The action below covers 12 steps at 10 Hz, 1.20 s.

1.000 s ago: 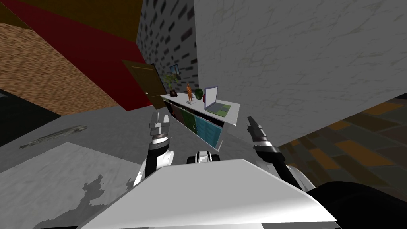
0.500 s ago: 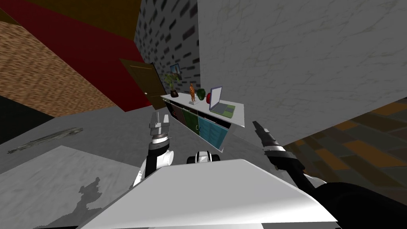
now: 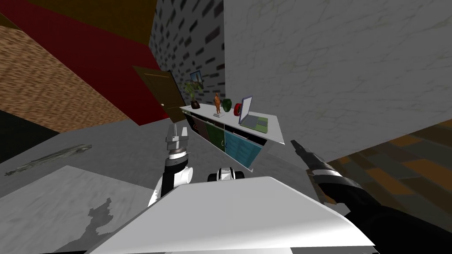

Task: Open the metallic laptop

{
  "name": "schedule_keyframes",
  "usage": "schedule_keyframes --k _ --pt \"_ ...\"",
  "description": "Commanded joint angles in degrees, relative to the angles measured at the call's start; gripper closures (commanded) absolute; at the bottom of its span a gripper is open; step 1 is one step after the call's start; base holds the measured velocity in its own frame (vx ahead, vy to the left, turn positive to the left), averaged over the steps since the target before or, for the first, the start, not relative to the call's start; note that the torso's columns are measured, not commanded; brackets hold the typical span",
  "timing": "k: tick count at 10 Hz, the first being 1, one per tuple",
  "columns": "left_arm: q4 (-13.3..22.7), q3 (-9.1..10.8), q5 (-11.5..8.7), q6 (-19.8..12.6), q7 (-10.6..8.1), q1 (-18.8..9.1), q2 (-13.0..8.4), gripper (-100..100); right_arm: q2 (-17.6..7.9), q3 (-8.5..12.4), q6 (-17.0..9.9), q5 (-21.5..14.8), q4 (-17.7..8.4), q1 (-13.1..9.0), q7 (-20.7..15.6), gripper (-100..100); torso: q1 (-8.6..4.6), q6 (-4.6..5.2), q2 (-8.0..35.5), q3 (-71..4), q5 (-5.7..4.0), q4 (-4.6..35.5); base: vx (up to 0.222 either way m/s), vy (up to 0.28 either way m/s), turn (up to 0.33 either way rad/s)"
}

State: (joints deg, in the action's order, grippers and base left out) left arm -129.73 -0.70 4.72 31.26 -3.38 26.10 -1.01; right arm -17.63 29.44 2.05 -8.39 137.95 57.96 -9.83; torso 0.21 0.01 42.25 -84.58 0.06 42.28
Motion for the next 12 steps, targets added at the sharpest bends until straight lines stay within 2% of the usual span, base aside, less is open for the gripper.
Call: schedule_keyframes --k 1,2,3,5,6,8,9,12 --pt "0.0 0.01 0.0 0.0 0.00 0.0 0.0 0 -1.1 3.9 -3.9 -0.3 -0.1 3.4 -2.5 -100 -0.29 -0.02 0.1 0.0 -0.06 0.0 0.076 0.147 0.016" --pt "0.0 0.01 0.0 0.0 0.00 0.0 0.0 0 -1.8 5.7 -5.6 -0.3 -0.1 5.4 -3.8 -100 -0.33 -0.01 0.1 0.1 -0.10 0.0 0.111 0.195 0.027" --pt "0.0 0.00 0.0 0.0 0.00 0.0 0.0 0 -1.8 6.3 -5.9 -0.3 -0.1 5.5 -3.8 -100 -0.16 -0.01 0.0 0.0 -0.05 0.0 0.113 0.137 0.001" --pt "0.0 0.01 0.0 0.0 0.00 0.0 0.0 0 -2.9 10.2 -9.6 -0.1 -0.1 9.3 -6.4 -100 -0.28 -0.02 -0.1 -0.1 -0.08 0.0 0.164 0.182 0.042" --pt "0.0 0.00 0.0 0.0 0.00 0.0 0.0 0 -2.9 10.7 -9.6 -0.1 -0.1 9.5 -6.4 -100 0.02 -0.02 -0.2 -0.1 0.00 -0.1 0.143 0.159 0.011" --pt "0.0 0.01 0.0 0.0 0.00 0.0 0.0 0 -4.0 15.0 -12.7 0.5 -0.1 13.2 -8.9 -100 -0.36 0.00 0.2 0.1 -0.10 0.1 0.123 0.136 0.062" --pt "0.0 0.01 0.0 0.0 0.00 0.0 0.0 0 -4.0 15.0 -12.9 0.5 -0.1 13.2 -8.9 -100 -0.26 -0.02 0.1 0.1 -0.09 0.0 0.142 0.140 0.022" --pt "0.0 0.00 0.0 0.0 0.00 0.0 0.0 0 -5.5 20.4 -17.1 1.7 0.1 18.0 -12.3 -100 -0.07 -0.02 -0.2 -0.1 -0.01 -0.1 0.194 0.177 0.082"
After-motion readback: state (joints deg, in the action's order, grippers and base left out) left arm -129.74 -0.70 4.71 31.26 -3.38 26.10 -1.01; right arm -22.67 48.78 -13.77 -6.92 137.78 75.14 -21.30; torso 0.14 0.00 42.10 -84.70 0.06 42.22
